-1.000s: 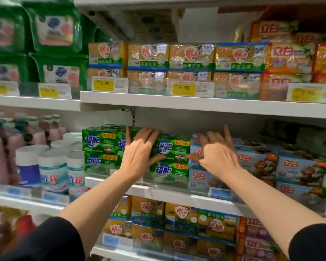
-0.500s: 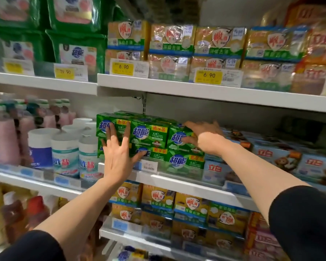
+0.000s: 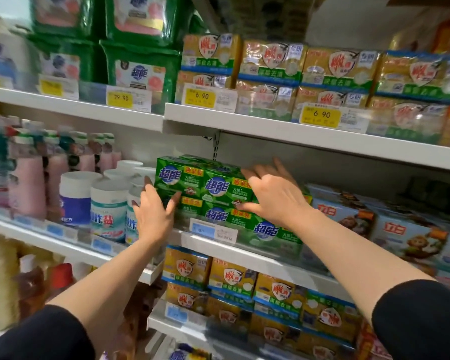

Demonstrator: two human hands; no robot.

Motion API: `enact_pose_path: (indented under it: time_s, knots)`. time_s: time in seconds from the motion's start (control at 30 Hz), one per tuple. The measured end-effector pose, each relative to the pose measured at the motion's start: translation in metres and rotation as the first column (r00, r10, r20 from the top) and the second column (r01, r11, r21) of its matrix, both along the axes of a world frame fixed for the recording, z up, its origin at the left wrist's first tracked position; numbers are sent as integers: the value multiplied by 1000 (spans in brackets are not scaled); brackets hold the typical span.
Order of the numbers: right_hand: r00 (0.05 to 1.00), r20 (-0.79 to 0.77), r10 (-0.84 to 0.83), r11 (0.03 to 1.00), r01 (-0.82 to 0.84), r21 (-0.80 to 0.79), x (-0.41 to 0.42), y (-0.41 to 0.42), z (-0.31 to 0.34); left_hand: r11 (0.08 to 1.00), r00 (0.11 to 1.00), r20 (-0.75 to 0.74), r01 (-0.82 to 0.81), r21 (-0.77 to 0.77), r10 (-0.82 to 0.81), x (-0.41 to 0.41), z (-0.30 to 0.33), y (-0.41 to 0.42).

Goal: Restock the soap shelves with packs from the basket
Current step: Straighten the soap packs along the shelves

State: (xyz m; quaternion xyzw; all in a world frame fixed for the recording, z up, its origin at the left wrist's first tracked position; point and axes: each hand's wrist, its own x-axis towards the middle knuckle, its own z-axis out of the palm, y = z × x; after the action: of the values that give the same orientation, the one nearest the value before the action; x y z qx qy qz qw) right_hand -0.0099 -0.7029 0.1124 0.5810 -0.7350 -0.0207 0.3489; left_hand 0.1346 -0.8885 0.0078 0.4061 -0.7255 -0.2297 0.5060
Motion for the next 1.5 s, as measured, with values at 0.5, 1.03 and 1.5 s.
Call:
enact_pose_path:
  time_s: [0.5, 1.03, 1.5]
  knots:
    - [1000, -10, -20, 1000, 20, 20, 4, -33, -19, 977, 948, -260, 204, 61, -182, 15, -10, -11]
    - [992, -104, -74, 990, 62, -123, 1, -31, -43, 982, 978, -158, 156, 107, -138, 3, -7, 2]
    - [910, -100, 403, 886, -415, -205, 32, 31, -167, 993, 974, -203, 110, 30, -102, 29, -105, 66]
